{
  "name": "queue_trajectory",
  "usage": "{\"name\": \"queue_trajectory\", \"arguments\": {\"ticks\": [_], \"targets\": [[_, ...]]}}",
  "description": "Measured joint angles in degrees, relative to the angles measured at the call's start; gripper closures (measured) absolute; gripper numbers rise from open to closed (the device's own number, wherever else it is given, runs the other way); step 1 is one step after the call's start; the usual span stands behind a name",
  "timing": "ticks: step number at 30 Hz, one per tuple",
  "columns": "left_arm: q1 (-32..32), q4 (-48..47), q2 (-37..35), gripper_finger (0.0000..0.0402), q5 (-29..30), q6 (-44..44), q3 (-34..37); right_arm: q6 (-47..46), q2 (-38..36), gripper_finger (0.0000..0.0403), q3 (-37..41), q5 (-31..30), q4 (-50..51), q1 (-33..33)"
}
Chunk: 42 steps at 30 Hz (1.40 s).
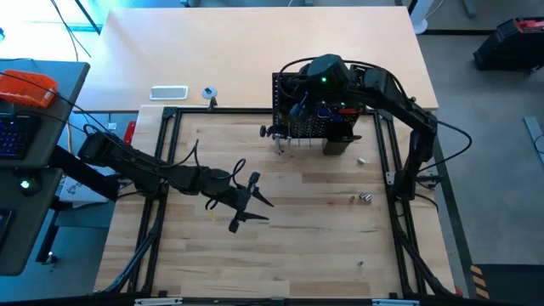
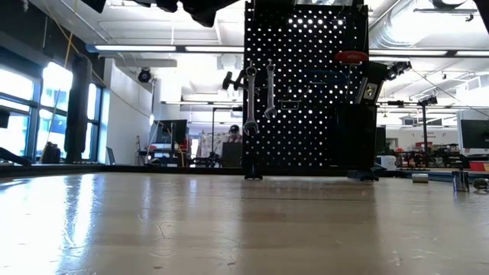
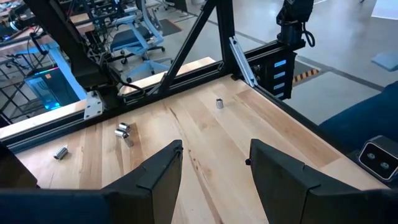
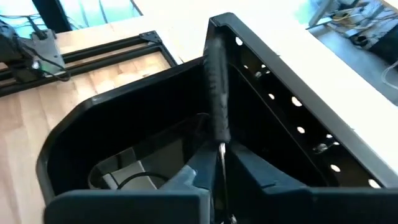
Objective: Hang tools onto peg board
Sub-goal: Hang the black precision screwdriver onto the pegboard, then hang the silver socket onto the pegboard
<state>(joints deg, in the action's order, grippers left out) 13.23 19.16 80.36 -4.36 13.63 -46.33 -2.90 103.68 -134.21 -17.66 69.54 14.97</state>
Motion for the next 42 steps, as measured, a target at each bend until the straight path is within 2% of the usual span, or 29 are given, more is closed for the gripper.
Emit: {"name": "queue_trajectory", "arguments": {"ticks": [12, 18, 25, 30, 34, 37, 39, 42], "targets": [[0.00, -0.04, 0.00, 0.0222, 0.00, 0.02, 0.00, 2.58, -0.63, 0.0297, 0.02, -3.84, -1.72, -2.76], [0.00, -0.11, 0.00, 0.0222, 0.02, 0.02, 0.00, 5.93, -3.66, 0.0289, 0.04, -5.85, -3.97, -5.55], [-0.02, -0.13, 0.00, 0.0222, 0.01, 0.01, 0.00, 7.81, -9.41, 0.0288, 0.02, -9.70, -2.98, -12.35], [-0.01, -1.00, 0.00, 0.0222, 0.02, 0.02, 0.00, -0.16, -12.30, 0.0288, 0.02, -9.59, 8.57, -19.20], [0.00, -1.17, 0.00, 0.0222, 0.02, 0.00, 0.14, -10.11, -12.07, 0.0288, 0.07, -3.84, 21.01, -24.43], [-0.02, -0.04, 0.00, 0.0222, 0.02, -0.02, 1.13, -16.20, -12.19, 0.0288, 3.65, 4.10, 19.49, -28.33], [-0.01, 1.26, 0.15, 0.0222, 0.03, -0.07, 1.71, -20.81, -12.18, 0.0288, 6.34, 7.18, 18.48, -31.54], [-0.02, 1.89, 0.90, 0.0222, 0.07, -0.49, 1.79, -27.09, -12.24, 0.0288, 12.05, 5.78, 20.89, -35.51]]}}
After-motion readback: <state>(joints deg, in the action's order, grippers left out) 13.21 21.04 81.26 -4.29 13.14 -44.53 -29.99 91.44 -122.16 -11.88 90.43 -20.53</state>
